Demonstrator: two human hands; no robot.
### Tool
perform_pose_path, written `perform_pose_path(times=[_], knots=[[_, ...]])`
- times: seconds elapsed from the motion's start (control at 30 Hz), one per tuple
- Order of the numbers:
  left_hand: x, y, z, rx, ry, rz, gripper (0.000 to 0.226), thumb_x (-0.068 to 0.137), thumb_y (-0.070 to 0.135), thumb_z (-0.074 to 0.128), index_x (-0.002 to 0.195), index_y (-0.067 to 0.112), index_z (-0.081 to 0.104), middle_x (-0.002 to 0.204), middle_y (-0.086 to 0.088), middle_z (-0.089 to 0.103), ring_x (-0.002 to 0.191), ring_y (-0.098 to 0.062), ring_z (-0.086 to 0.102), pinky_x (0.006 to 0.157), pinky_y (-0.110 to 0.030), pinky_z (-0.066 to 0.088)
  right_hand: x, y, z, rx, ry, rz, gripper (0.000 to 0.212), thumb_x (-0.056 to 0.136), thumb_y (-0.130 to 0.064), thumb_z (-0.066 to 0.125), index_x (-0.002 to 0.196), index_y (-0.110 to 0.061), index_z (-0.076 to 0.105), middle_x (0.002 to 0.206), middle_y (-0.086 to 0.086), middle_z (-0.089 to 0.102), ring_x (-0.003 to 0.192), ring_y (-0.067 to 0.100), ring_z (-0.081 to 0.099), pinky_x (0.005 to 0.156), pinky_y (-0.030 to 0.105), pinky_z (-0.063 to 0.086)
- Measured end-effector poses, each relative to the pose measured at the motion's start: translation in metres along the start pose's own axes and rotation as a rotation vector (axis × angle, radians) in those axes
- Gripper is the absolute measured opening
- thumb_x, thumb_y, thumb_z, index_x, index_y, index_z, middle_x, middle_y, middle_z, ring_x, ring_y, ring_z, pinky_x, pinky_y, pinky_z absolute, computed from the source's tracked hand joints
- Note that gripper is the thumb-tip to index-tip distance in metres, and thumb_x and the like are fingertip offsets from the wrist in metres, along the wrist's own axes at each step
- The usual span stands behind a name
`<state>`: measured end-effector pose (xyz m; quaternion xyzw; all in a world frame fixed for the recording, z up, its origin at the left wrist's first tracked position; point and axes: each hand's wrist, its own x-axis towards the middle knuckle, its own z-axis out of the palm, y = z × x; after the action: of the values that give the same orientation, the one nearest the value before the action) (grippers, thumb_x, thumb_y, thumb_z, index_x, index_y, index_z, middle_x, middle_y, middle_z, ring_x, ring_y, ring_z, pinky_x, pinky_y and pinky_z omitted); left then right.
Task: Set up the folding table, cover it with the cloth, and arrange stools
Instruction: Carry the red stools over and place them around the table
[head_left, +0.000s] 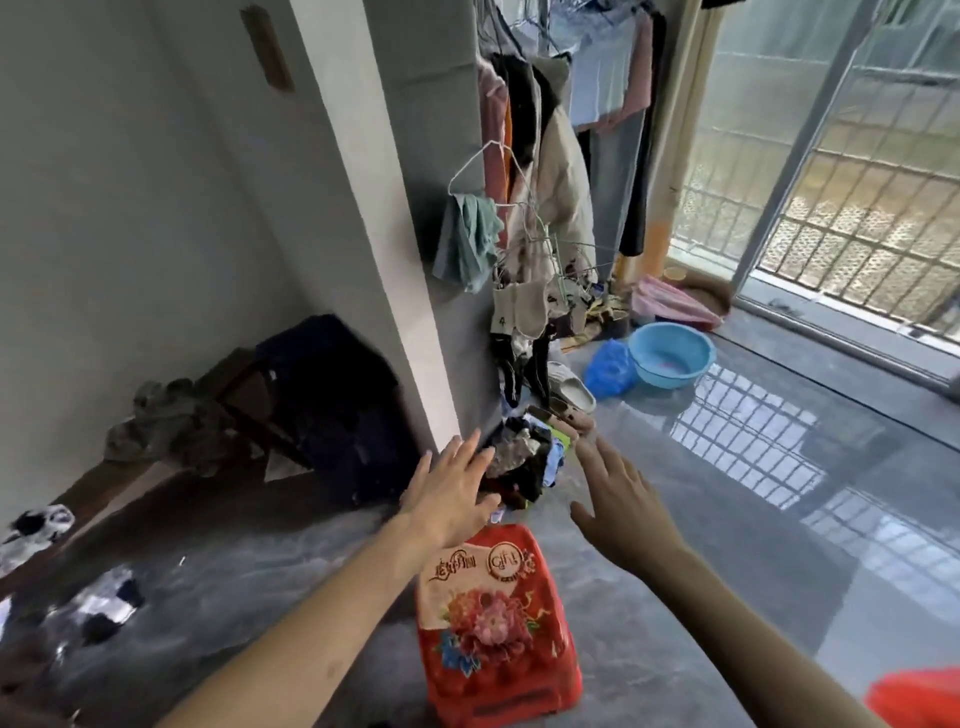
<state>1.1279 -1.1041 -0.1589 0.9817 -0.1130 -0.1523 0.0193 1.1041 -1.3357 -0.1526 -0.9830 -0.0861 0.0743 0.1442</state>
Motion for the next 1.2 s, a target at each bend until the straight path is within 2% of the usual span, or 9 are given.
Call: perform_pose_path(times=[0.1,0.27,0.47,0.63,0.83,0.97,1.07,1.13,1.2], knots=[[0.020,-0.011,-0.003,0.014,-0.018,0.090,0.069,0.098,0.050,0.035,0.156,0.025,0.007,0.163,0.003,-0.011,0.149,-0.015,-0.008,0.120,-0.047,0.001,-0.003,-0.001,0.012,-0.002,-0.035,0.100,0.074,0.092,-0.039,0.056,0.153,-0.023,0.017,0.162,0.010,0.012,0.146,0.030,0.021,0.116,0.042,0.024],[0.053,-0.038,0.015,0.072,-0.071,0.269,0.070,0.097,0.051,0.036,0.156,0.024,0.007,0.163,0.002,-0.013,0.149,-0.016,-0.006,0.120,-0.046,0.002,-0.017,-0.017,0.044,0.025,0.024,0.323,0.073,0.092,-0.040,0.056,0.151,-0.021,0.019,0.162,0.012,0.012,0.147,0.029,0.021,0.117,0.041,0.023],[0.096,-0.083,0.060,0.282,-0.129,0.650,0.074,0.094,0.054,0.041,0.155,0.028,0.008,0.163,0.004,-0.008,0.149,-0.016,-0.003,0.120,-0.044,0.008,-0.033,-0.068,0.121,0.102,0.007,0.710,0.070,0.091,-0.039,0.053,0.150,-0.020,0.020,0.161,0.011,0.013,0.144,0.030,0.024,0.111,0.041,0.030],[0.104,-0.120,0.121,0.368,-0.247,0.748,0.076,0.093,0.051,0.044,0.155,0.027,0.006,0.163,0.000,-0.006,0.150,-0.020,-0.001,0.119,-0.045,0.010,-0.042,-0.092,0.200,0.124,-0.106,0.798,0.068,0.095,-0.043,0.048,0.151,-0.019,0.020,0.161,0.013,0.012,0.146,0.029,0.021,0.116,0.041,0.028],[0.143,-0.146,0.225,0.423,-0.313,0.809,0.085,0.087,0.048,0.052,0.155,0.031,0.003,0.162,0.003,-0.013,0.149,-0.020,-0.007,0.119,-0.045,0.010,-0.007,-0.066,0.280,0.200,-0.174,0.888,0.071,0.094,-0.040,0.051,0.152,-0.018,0.018,0.162,0.013,0.008,0.148,0.028,0.016,0.115,0.042,0.030],[0.157,-0.153,0.288,0.531,-0.289,0.949,0.106,0.069,0.050,0.075,0.153,0.037,0.013,0.163,-0.003,0.004,0.149,-0.029,0.007,0.116,-0.050,0.020,0.018,-0.061,0.343,0.212,-0.192,0.875,0.074,0.094,-0.047,0.051,0.153,-0.017,0.017,0.161,0.014,0.010,0.146,0.030,0.019,0.114,0.043,0.032],[0.167,-0.165,0.334,0.620,-0.481,0.979,0.134,0.061,0.048,0.084,0.152,0.036,-0.014,0.160,-0.007,-0.021,0.147,-0.034,-0.017,0.115,-0.062,0.000,0.032,-0.063,0.390,0.224,-0.167,0.838,0.073,0.095,-0.048,0.046,0.154,-0.017,0.017,0.161,0.015,0.010,0.147,0.031,0.018,0.115,0.045,0.028],[0.164,-0.173,0.364,0.594,-0.540,0.920,0.142,0.057,0.050,0.086,0.148,0.037,-0.023,0.155,-0.007,-0.035,0.143,-0.036,-0.027,0.111,-0.070,-0.001,0.036,-0.060,0.417,0.202,-0.165,0.813,0.075,0.094,-0.049,0.048,0.154,-0.017,0.016,0.161,0.015,0.009,0.147,0.031,0.016,0.115,0.048,0.026],[0.155,-0.184,0.390,0.547,-0.520,0.867,0.149,0.053,0.048,0.089,0.146,0.037,-0.028,0.146,-0.006,-0.048,0.137,-0.040,-0.036,0.106,-0.075,-0.002,0.040,-0.054,0.439,0.181,-0.202,0.800,0.082,0.092,-0.048,0.054,0.154,-0.017,0.011,0.162,0.014,0.006,0.147,0.032,0.013,0.116,0.051,0.024]])
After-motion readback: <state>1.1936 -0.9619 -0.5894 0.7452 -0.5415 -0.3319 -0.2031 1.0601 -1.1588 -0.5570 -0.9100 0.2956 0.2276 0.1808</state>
